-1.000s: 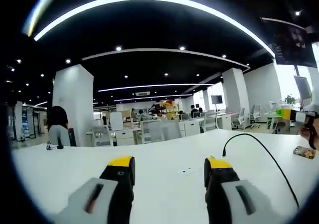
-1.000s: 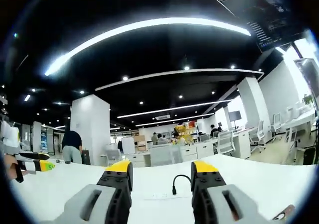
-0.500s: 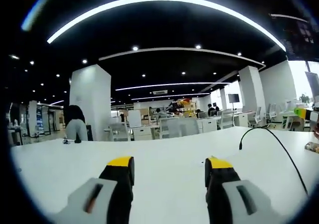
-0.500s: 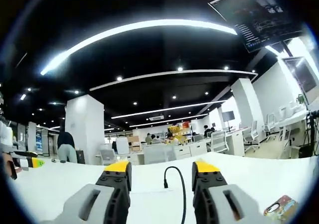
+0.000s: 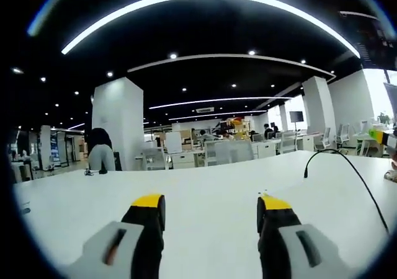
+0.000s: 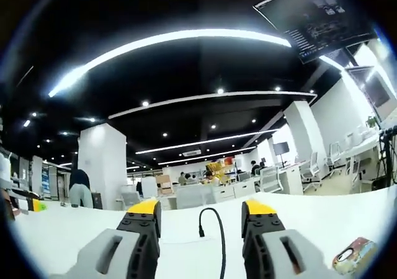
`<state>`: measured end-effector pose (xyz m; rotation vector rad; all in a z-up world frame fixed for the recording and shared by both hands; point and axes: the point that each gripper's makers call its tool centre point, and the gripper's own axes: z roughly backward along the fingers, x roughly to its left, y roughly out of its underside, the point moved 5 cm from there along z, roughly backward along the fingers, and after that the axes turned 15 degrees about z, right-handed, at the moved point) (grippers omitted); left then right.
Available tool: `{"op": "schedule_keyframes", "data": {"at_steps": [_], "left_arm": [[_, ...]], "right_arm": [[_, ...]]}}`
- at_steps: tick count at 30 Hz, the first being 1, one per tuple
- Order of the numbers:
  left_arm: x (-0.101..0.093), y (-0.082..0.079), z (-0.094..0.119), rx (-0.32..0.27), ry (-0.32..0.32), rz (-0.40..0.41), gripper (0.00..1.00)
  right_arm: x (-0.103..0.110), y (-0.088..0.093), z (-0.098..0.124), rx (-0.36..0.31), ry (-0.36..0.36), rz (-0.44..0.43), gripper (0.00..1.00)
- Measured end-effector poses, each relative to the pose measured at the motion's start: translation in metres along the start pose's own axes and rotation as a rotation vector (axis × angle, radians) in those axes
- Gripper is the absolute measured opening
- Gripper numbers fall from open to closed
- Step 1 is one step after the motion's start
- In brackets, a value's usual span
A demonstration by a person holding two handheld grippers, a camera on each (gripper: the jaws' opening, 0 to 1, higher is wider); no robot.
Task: Find the data cable on the table. Grasp the USB connector end of the cable and insert it into the USB port on the table
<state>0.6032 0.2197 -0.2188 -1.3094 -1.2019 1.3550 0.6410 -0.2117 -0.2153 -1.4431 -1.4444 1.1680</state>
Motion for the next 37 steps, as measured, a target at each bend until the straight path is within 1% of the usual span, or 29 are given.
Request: {"op": "schedule_keyframes", "data": {"at_steps": [1, 4, 7, 10, 17, 27, 37], "left_arm": [[-0.001, 0.001, 0.0, 0.003, 0.002, 0.001, 0.65], [-0.005, 0.005, -0.001, 0.017, 0.015, -0.011, 0.65], [-0.006, 0.008, -0.001, 0.029, 0.016, -0.023, 0.65], [-0.006, 0.01, -0.001, 0.034, 0.017, -0.021, 0.65], [-0.002, 0.01, 0.001, 0.03, -0.015, -0.046, 0.64], [-0.005, 0.012, 0.001, 0.04, -0.01, -0.051, 0.63], [-0.006, 0.013, 0.001, 0.043, -0.012, -0.053, 0.62]], "right_arm": [[-0.001, 0.001, 0.0, 0.0, -0.001, -0.004, 0.54], [-0.001, 0.003, 0.0, 0.007, 0.007, -0.004, 0.56], [0.001, 0.011, -0.002, 0.035, 0.0, 0.013, 0.58], [0.005, 0.015, -0.004, 0.047, -0.013, 0.023, 0.59], [0.01, 0.018, -0.004, 0.055, -0.028, 0.054, 0.59], [0.014, 0.02, -0.005, 0.055, -0.055, 0.04, 0.59], [0.012, 0.021, -0.006, 0.058, -0.054, 0.041, 0.58]]}}
